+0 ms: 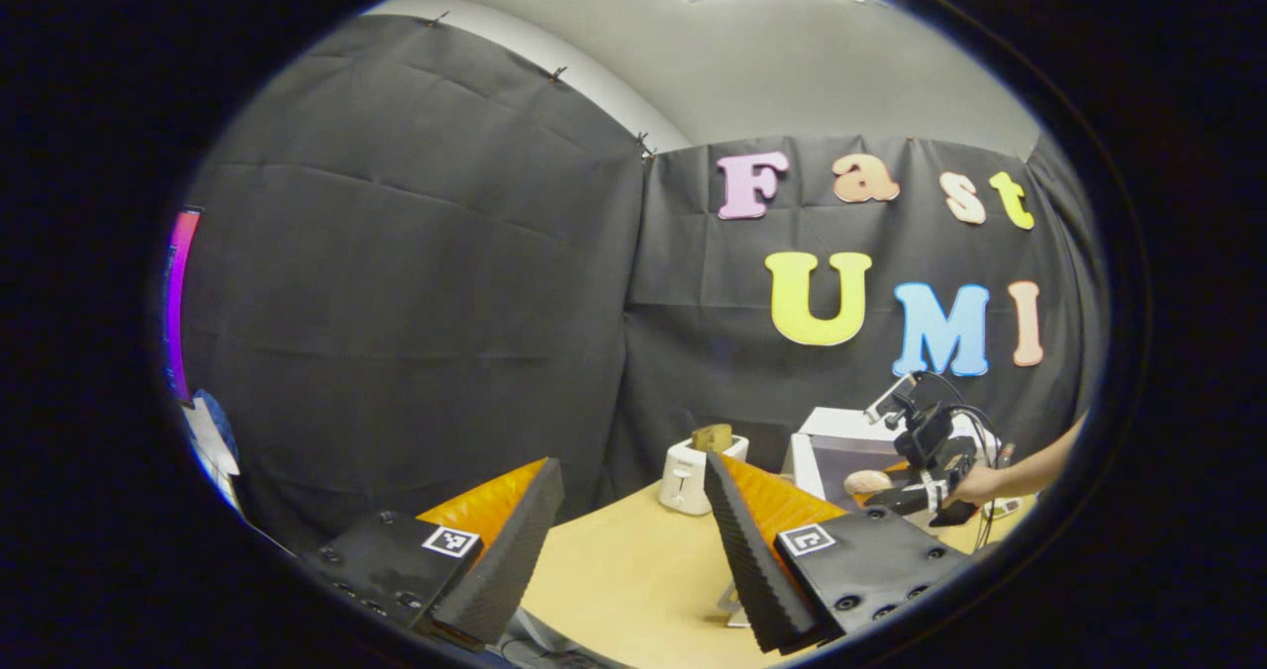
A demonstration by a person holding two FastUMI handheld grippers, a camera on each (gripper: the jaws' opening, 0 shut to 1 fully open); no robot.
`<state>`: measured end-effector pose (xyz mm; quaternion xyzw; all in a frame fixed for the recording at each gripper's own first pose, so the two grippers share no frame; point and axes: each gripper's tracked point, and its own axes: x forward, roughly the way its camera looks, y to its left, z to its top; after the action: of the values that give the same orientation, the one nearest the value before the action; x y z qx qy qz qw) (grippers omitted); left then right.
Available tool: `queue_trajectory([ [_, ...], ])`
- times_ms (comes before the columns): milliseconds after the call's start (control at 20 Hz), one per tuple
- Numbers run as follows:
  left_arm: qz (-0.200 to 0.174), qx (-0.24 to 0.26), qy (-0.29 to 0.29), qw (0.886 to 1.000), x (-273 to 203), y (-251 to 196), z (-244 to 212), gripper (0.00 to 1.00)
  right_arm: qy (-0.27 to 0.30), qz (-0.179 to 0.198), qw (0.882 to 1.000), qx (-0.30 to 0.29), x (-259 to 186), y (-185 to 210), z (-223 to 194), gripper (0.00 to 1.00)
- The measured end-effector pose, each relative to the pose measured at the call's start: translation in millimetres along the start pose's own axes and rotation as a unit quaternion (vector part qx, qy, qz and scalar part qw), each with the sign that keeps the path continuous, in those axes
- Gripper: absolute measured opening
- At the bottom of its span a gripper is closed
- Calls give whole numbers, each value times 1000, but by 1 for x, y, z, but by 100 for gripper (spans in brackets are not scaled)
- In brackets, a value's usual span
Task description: Open the microwave oven with the left hand, put the food in, and close the microwave oven.
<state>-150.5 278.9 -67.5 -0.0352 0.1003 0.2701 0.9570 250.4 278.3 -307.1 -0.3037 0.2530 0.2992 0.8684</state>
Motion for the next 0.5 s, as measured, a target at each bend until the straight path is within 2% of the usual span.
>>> queue_trajectory([
  [150, 15, 12, 9, 1000, 7, 9, -5, 90, 13, -11, 1000, -10, 26, -2, -8, 74],
  [500, 23, 15, 20, 999, 25, 9, -12, 91, 44, -37, 998, -8, 69, -16, -30, 74],
])
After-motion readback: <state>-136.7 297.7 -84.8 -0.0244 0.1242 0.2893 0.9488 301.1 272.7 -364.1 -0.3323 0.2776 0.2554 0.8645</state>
